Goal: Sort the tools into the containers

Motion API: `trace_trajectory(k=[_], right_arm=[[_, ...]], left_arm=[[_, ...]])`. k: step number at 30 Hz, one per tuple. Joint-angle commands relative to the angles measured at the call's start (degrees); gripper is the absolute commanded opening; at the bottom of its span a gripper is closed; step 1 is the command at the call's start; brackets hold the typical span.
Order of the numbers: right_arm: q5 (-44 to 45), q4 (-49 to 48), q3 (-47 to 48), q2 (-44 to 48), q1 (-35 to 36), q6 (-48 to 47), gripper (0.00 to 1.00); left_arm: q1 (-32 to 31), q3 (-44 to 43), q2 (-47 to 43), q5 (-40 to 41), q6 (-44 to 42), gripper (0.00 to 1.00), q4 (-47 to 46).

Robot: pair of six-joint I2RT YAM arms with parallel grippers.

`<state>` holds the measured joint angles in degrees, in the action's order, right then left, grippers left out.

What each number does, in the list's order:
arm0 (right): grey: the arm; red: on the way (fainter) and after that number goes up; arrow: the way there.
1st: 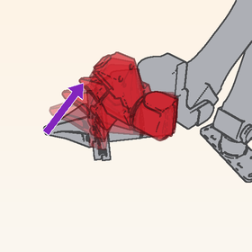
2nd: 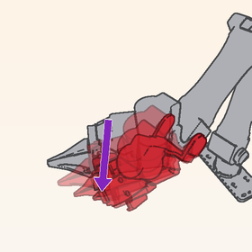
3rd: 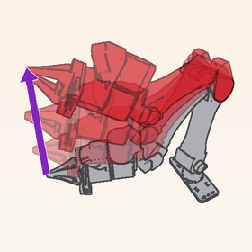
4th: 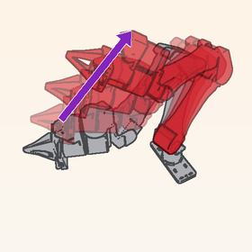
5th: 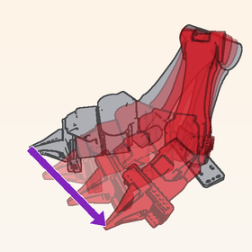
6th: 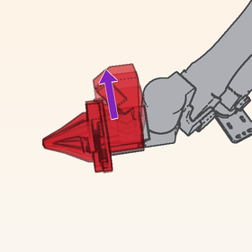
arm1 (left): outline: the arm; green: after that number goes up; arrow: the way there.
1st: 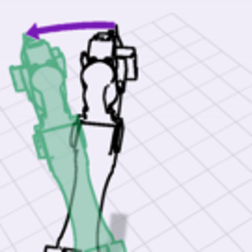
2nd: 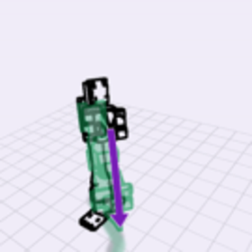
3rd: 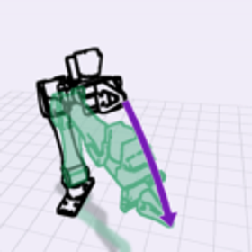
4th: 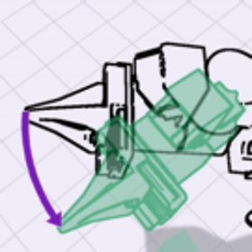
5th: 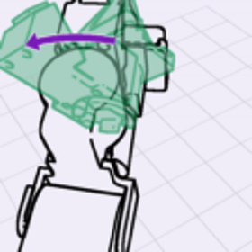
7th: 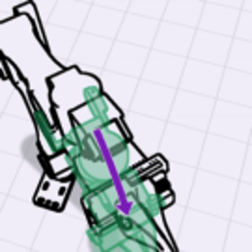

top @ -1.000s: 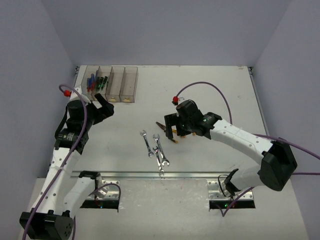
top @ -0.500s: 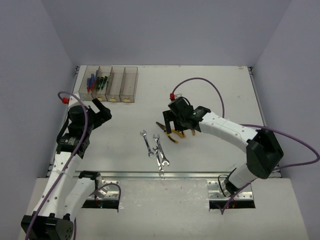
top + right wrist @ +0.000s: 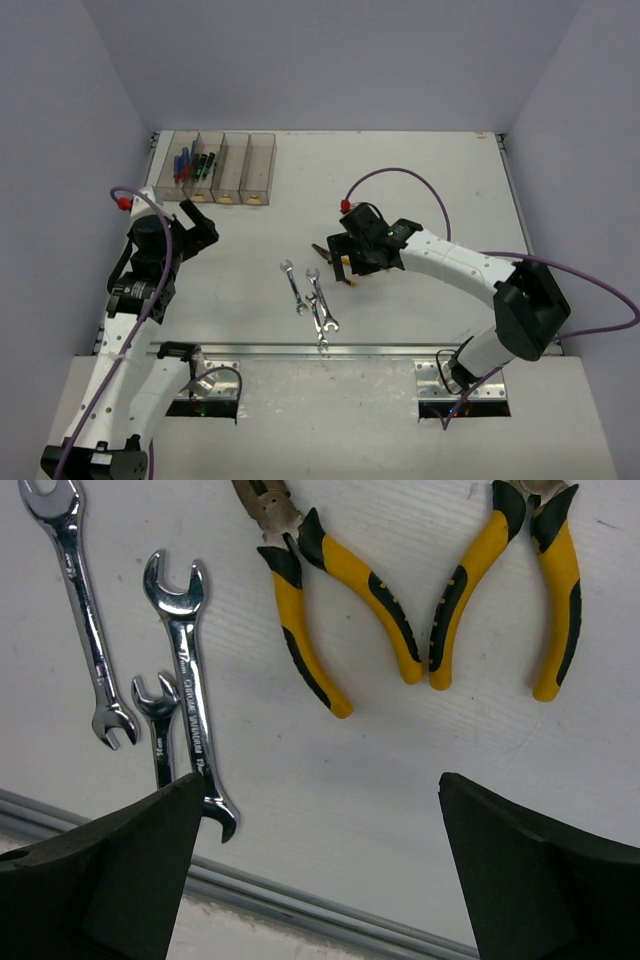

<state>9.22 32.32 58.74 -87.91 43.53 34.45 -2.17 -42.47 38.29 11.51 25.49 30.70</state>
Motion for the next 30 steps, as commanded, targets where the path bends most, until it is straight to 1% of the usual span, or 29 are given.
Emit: trace_trajectory(k=[1,4,6,7,9,10,13,16,17,25,30], right_arm=[[-1.34,1.37,0.27,2.92,1.63,1.90,0.99],[0.88,4.16,2.09,1.45,2.90,1.94,0.93],[1.15,5.14,3.47,-1.47,4.00,1.76,0.80],[1.46,5.74,4.24,-2.08,4.28,1.86,0.76],[2.93,6.29,6.13,-4.43,6.41,2.78,0.65],[3.34,6.34,6.69,-5.44,7.88,3.23,0.63],[3.61,6.25,8.46,-8.89,10.49,4.37,0.58],[2.30,3.79,8.88,-12.42,11.60,4.66,0.55],[2.40,3.53,9.32,-13.14,11.88,4.66,0.52],[2.03,3.39,13.68,-18.70,12.81,3.00,0.49],[1.40,4.65,15.63,-22.22,12.81,3.61,0.45]], left_arm=[[0.07,-1.97,-0.06,2.16,-1.42,1.00,0.07],[0.07,-1.56,0.11,-0.86,-1.50,1.00,-0.73],[0.07,-1.42,-0.15,-1.02,-1.50,1.00,-0.88],[0.07,-1.39,-0.24,-1.05,-1.50,1.00,-0.90],[0.04,-1.14,-0.98,-1.58,-1.59,1.00,-1.02],[-0.01,-0.99,-1.58,-1.93,-1.59,1.00,-1.07],[-0.18,-0.54,-2.47,-2.18,-1.59,1.00,-1.50],[-0.21,-0.51,-2.34,-2.65,-1.60,1.00,-1.61],[-0.29,-0.51,-2.25,-2.90,-1.68,1.00,-1.60],[-0.46,-0.30,-2.52,-3.20,-1.59,1.00,-1.70],[-1.11,-0.25,-2.15,-3.44,-1.68,1.00,-1.70]])
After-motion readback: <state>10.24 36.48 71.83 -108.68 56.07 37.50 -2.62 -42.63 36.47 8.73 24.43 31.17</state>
